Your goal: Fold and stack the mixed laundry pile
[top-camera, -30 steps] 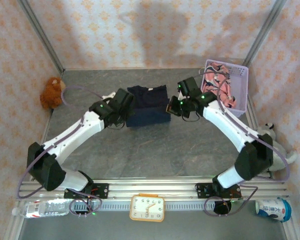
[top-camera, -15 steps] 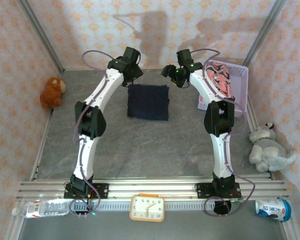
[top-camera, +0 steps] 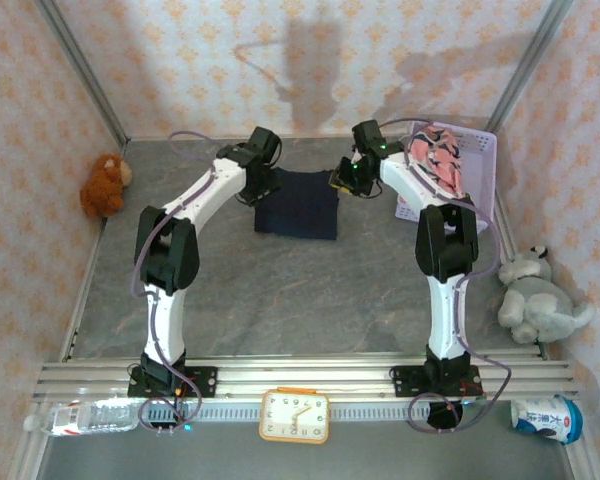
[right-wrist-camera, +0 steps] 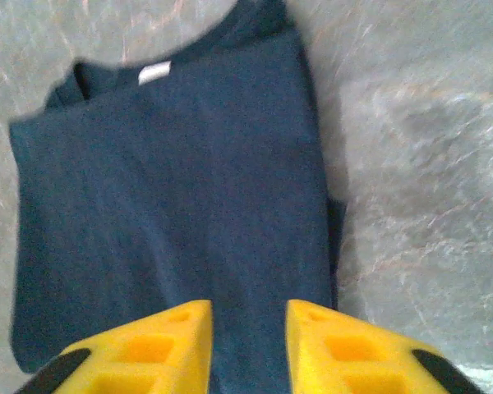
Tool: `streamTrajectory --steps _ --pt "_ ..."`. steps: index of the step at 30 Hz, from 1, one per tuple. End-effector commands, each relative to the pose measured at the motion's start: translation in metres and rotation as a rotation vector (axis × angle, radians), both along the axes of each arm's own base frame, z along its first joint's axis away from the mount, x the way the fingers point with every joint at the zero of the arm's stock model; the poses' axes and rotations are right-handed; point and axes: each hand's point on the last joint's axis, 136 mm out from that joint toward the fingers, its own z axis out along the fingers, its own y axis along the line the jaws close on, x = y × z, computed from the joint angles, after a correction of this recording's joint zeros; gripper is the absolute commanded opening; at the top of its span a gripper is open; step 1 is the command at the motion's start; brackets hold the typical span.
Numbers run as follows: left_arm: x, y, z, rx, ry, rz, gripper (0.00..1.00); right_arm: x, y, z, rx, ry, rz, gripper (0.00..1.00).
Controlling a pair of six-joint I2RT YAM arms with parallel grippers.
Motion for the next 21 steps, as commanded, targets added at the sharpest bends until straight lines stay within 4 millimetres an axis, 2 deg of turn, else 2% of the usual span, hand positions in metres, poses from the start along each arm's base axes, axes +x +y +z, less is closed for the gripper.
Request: streamTrajectory --steps 1,5,8,11,13,15,18,21 --pt "-0.001 -0.023 -0.002 -0.063 -0.054 -0.014 0.36 0.001 0.02 0.012 0.039 -0.061 0.052 0.19" --pt "-0.008 -0.031 -0.031 -0.079 -0.016 -0.017 0.34 0.008 0.032 -0.014 0.048 -0.019 0.056 0.14" --pt "-0.019 -0.016 -0.058 -0.012 0.038 0.006 0.34 0.015 0.027 -0.041 0.008 0.025 0.027 0.12" --pt "-0.036 0.003 -0.09 0.037 0.127 0.03 0.34 0.012 0.02 -0.065 -0.027 0.072 0.014 0.11" --pt "-0.049 0.012 -0.106 0.056 0.176 0.038 0.34 0.003 0.019 -0.078 -0.031 0.098 0.017 0.11" --pt "-0.061 0.015 -0.114 0.061 0.201 0.037 0.34 -0.008 0.015 -0.088 -0.039 0.121 0.019 0.11" --pt "-0.077 0.016 -0.114 0.056 0.204 0.04 0.34 -0.031 0.008 -0.097 -0.063 0.149 0.031 0.1" --pt "-0.091 0.016 -0.11 0.042 0.198 0.026 0.37 -0.062 0.002 -0.1 -0.083 0.175 0.054 0.07"
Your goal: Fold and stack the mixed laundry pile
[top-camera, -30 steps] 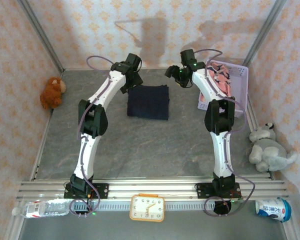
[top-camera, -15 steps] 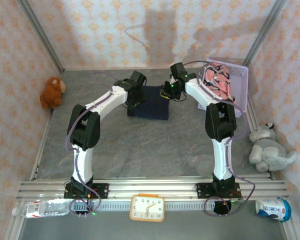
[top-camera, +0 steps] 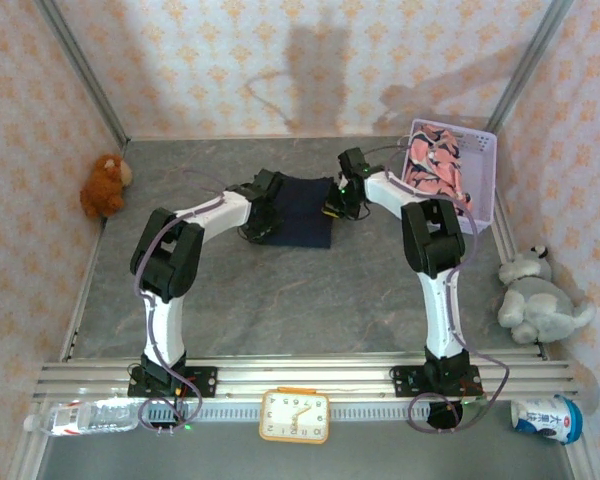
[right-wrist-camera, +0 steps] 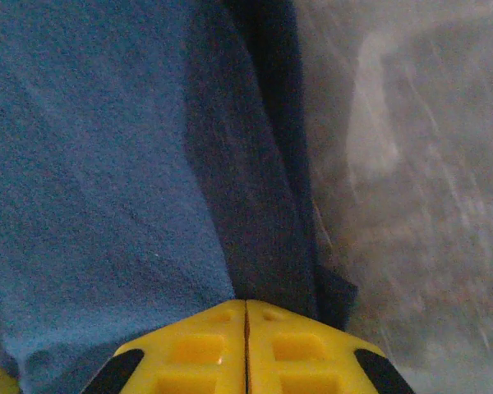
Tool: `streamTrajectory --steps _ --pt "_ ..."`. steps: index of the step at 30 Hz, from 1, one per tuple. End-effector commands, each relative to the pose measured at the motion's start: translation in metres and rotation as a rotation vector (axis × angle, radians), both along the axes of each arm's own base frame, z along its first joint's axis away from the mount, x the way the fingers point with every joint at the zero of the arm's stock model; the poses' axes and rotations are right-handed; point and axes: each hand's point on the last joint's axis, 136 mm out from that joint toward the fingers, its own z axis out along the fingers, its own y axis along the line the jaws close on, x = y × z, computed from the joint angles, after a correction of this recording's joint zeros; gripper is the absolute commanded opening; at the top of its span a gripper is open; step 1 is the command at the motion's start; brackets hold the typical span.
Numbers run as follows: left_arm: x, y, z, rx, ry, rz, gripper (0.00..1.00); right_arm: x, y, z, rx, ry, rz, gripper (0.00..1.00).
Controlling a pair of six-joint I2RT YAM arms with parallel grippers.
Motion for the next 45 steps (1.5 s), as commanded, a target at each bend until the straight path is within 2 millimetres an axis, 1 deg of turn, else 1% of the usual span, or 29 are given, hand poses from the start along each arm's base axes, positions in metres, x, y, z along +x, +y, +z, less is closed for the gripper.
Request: streamTrajectory --steps 1,2,3,4,5,7,9,11,13,15,17,19,21,23,26,28,29,31,33,36,38,41,43,45 --pt "-0.039 0.016 -0.013 0.054 0.093 0.007 0.38 -0.047 -0.017 -0.014 -0.078 0.077 0.016 0.06" --pt "-0.043 0.017 -0.01 0.059 0.093 -0.006 0.39 -0.06 -0.016 -0.015 -0.074 0.09 0.027 0.06" --pt "-0.049 0.02 -0.011 0.076 0.106 -0.024 0.41 -0.076 -0.016 -0.014 -0.069 0.1 0.039 0.06" --pt "-0.051 0.022 0.003 0.081 0.084 -0.043 0.43 -0.092 -0.014 -0.011 -0.058 0.106 0.052 0.06" --pt "-0.054 0.027 0.008 0.102 0.082 -0.056 0.45 -0.107 -0.011 -0.008 -0.043 0.118 0.066 0.06" --pt "-0.056 0.037 0.023 0.16 0.071 -0.102 0.53 -0.136 -0.001 0.005 0.012 0.127 0.1 0.07" --pt "-0.055 0.043 0.041 0.211 0.055 -0.145 0.64 -0.162 0.013 0.024 0.079 0.121 0.149 0.1" --pt "-0.053 0.045 0.058 0.231 0.041 -0.172 0.69 -0.174 0.018 0.044 0.111 0.095 0.179 0.14" --pt "-0.051 0.04 0.072 0.218 0.015 -0.183 0.7 -0.173 0.013 0.06 0.096 0.049 0.178 0.18" --pt "-0.052 0.027 0.083 0.177 -0.017 -0.178 0.7 -0.162 0.006 0.07 0.031 -0.006 0.181 0.2" --pt "-0.054 0.006 0.088 0.114 -0.057 -0.173 0.67 -0.145 0.004 0.074 -0.011 -0.037 0.178 0.19" --pt "-0.059 -0.02 0.087 0.037 -0.088 -0.16 0.62 -0.123 0.008 0.072 -0.013 -0.049 0.154 0.19" --pt "-0.065 -0.045 0.078 -0.027 -0.107 -0.131 0.54 -0.097 0.013 0.067 0.002 -0.052 0.119 0.18" --pt "-0.072 -0.059 0.067 -0.054 -0.118 -0.085 0.51 -0.077 0.018 0.059 0.001 -0.044 0.097 0.18" --pt "-0.08 -0.076 0.047 -0.093 -0.109 -0.035 0.47 -0.055 0.022 0.045 -0.018 -0.039 0.089 0.19" --pt "-0.086 -0.082 0.034 -0.086 -0.092 -0.029 0.47 -0.044 0.02 0.033 -0.039 -0.029 0.081 0.19" --pt "-0.089 -0.084 0.026 -0.074 -0.075 -0.032 0.47 -0.039 0.014 0.025 -0.059 -0.018 0.062 0.19" --pt "-0.094 -0.084 0.01 -0.055 -0.036 -0.034 0.48 -0.032 0.0 0.01 -0.088 0.018 0.017 0.19" --pt "-0.1 -0.073 -0.002 0.0 0.002 -0.037 0.48 -0.033 -0.012 -0.002 -0.103 0.053 -0.019 0.18" --pt "-0.108 -0.052 -0.008 0.102 0.056 -0.083 0.48 -0.05 -0.02 -0.013 -0.096 0.096 -0.029 0.17" --pt "-0.11 -0.036 -0.005 0.167 0.078 -0.117 0.47 -0.068 -0.021 -0.018 -0.068 0.123 -0.041 0.17" --pt "-0.109 -0.008 0.005 0.261 0.103 -0.161 0.48 -0.098 -0.014 -0.016 0.012 0.15 -0.057 0.17" --pt "-0.103 0.01 0.014 0.303 0.104 -0.166 0.49 -0.114 -0.007 -0.009 0.061 0.155 -0.054 0.17" --pt "-0.095 0.024 0.027 0.336 0.1 -0.18 0.54 -0.126 0.0 0.007 0.119 0.142 -0.049 0.19"
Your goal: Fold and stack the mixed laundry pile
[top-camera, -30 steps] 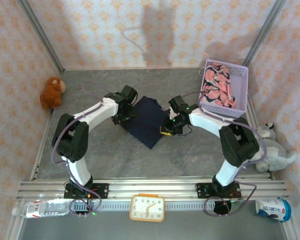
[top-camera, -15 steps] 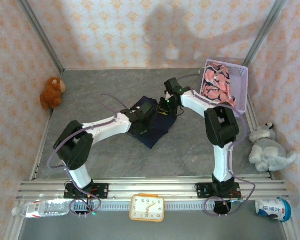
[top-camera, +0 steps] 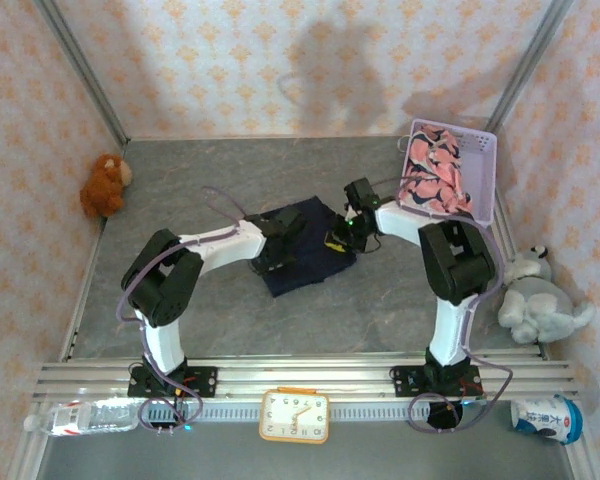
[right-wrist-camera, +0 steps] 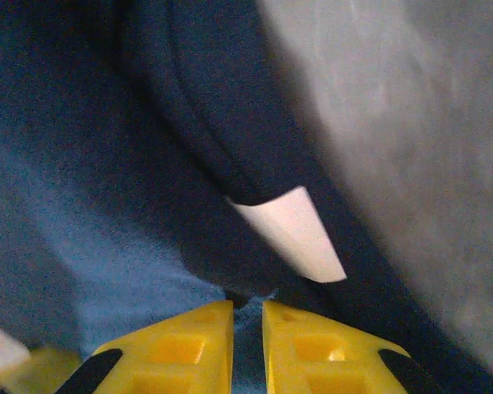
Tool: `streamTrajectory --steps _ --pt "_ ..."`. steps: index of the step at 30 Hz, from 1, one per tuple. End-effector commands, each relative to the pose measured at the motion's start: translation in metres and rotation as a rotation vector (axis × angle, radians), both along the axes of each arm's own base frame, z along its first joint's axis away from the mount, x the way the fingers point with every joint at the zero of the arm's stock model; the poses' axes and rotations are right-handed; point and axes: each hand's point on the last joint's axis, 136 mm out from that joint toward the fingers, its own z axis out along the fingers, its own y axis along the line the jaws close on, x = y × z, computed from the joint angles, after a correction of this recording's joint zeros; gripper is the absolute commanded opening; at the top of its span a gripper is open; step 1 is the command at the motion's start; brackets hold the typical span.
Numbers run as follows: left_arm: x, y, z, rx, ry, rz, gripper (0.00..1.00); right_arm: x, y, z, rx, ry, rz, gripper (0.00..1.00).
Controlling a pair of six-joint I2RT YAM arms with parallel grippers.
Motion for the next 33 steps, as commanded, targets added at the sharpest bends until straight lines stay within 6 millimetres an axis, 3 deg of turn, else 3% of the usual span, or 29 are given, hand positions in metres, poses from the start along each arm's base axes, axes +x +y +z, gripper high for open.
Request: streamTrajectory --steps 1,4,10,12,14,16,22,23,29,33 --pt "0.002 0.051 0.034 0.185 0.012 -0.053 0.57 -0.02 0.004 0.015 0.057 0.011 -0.032 0.21" --pt "0.014 0.046 0.058 0.207 -0.012 -0.102 0.68 -0.018 -0.005 0.045 0.034 -0.062 -0.023 0.41" --pt "0.015 0.001 0.079 0.081 -0.072 -0.083 0.77 0.003 -0.055 0.084 -0.177 -0.17 -0.057 1.0" --pt "0.012 -0.016 0.079 0.032 -0.092 -0.057 0.8 0.01 -0.072 0.093 -0.239 -0.192 -0.078 0.99" --pt "0.008 -0.035 0.073 -0.036 -0.102 -0.018 0.89 0.017 -0.088 0.1 -0.29 -0.215 -0.104 0.99" --pt "0.007 -0.044 0.066 -0.059 -0.103 0.028 0.91 0.02 -0.1 0.104 -0.325 -0.226 -0.13 0.99" --pt "0.012 -0.063 0.044 -0.07 -0.078 0.06 0.93 0.02 -0.111 0.102 -0.347 -0.222 -0.167 0.99" --pt "0.012 -0.062 0.029 -0.042 -0.052 0.063 0.93 0.019 -0.111 0.101 -0.345 -0.216 -0.168 0.99" --pt "0.016 -0.05 0.0 0.041 -0.013 0.096 0.93 0.012 -0.117 0.097 -0.371 -0.213 -0.169 0.99" --pt "0.019 -0.024 -0.024 0.118 0.071 0.097 0.93 0.012 -0.124 0.099 -0.4 -0.215 -0.184 0.99"
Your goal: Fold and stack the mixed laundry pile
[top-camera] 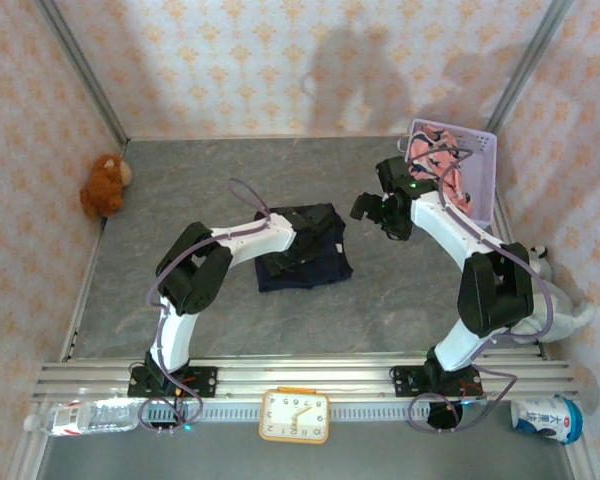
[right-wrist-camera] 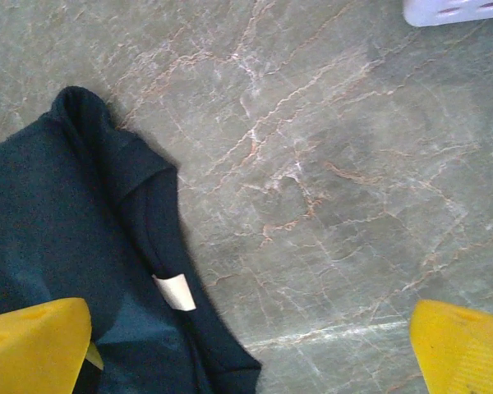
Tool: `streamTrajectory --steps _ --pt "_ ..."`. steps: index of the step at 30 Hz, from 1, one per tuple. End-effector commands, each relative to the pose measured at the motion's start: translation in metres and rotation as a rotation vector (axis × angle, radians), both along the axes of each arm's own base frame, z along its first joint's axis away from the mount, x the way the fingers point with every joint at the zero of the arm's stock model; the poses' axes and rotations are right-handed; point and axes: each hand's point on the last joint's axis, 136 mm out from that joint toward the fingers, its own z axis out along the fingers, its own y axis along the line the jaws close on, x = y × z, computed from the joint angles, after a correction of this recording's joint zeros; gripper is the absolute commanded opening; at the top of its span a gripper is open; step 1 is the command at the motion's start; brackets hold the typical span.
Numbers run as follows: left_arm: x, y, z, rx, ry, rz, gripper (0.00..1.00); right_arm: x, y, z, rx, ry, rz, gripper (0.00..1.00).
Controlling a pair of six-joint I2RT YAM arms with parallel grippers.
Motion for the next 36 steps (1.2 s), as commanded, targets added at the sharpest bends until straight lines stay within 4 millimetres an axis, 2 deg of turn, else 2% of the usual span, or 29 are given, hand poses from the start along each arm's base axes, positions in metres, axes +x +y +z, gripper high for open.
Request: streamTrajectory --steps 1,6,16,21,25,28,31,33,36 --pt "0.007 0.042 -0.024 0.11 0.07 0.043 0.93 -0.003 -0.017 0.01 -0.067 -0.026 -0.025 0.99" --pt "0.031 0.103 -0.032 0.16 0.121 0.087 0.92 0.008 -0.027 0.014 -0.107 -0.016 -0.047 0.99" --pt "0.108 0.223 -0.014 0.178 0.174 0.1 0.91 0.038 -0.043 0.028 -0.146 -0.014 -0.142 0.99" --pt "0.128 0.281 -0.015 0.123 0.196 0.201 0.91 0.052 -0.048 0.035 -0.162 -0.007 -0.186 0.99" --pt "0.143 0.312 -0.017 0.078 0.189 0.222 0.9 0.065 -0.06 0.039 -0.182 -0.008 -0.245 0.99" --pt "0.15 0.331 -0.015 0.096 0.206 0.181 0.9 0.076 -0.079 0.043 -0.209 -0.022 -0.305 0.99" --pt "0.15 0.351 -0.009 0.124 0.217 0.184 0.9 0.089 -0.108 0.049 -0.242 -0.039 -0.385 0.99" --pt "0.148 0.364 -0.004 0.135 0.21 0.211 0.91 0.096 -0.129 0.047 -0.253 -0.039 -0.442 0.99" --pt "0.146 0.378 0.015 0.147 0.181 0.251 0.92 0.104 -0.16 0.036 -0.239 -0.02 -0.526 0.99"
